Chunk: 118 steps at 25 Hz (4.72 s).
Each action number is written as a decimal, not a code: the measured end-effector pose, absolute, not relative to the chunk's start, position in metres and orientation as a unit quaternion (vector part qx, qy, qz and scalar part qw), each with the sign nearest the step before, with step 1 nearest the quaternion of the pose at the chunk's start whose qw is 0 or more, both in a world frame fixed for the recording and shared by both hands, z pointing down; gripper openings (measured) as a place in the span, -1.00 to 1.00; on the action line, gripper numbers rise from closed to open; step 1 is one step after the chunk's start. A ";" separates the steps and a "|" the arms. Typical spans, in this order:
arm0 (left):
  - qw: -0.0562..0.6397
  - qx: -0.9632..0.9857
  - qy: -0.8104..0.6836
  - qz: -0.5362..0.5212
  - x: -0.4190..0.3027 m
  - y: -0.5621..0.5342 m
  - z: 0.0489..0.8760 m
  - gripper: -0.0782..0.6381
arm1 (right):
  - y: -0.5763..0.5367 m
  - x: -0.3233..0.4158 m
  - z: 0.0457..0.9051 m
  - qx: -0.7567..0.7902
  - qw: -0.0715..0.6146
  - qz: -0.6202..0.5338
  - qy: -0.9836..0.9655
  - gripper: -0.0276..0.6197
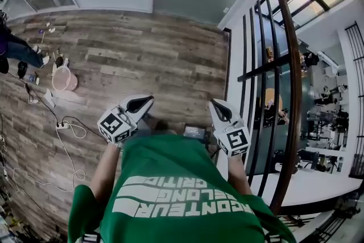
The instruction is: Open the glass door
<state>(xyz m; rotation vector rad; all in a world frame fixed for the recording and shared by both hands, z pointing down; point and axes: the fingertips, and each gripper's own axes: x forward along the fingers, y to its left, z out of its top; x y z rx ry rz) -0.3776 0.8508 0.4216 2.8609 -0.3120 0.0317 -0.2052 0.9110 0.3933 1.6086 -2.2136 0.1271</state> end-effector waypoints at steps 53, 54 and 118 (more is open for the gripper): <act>0.158 0.986 -0.026 0.047 -0.190 0.529 0.396 -0.76 | 0.612 -0.018 0.391 0.645 0.205 0.107 -0.729 -0.94; 0.158 0.986 -0.030 0.050 -0.182 0.524 0.395 -0.76 | 0.605 -0.008 0.392 0.642 0.204 0.107 -0.732 -0.94; 0.166 0.941 -0.291 -0.038 -0.145 0.157 0.385 -0.76 | 0.111 0.065 0.417 0.424 0.296 0.029 -0.856 -0.94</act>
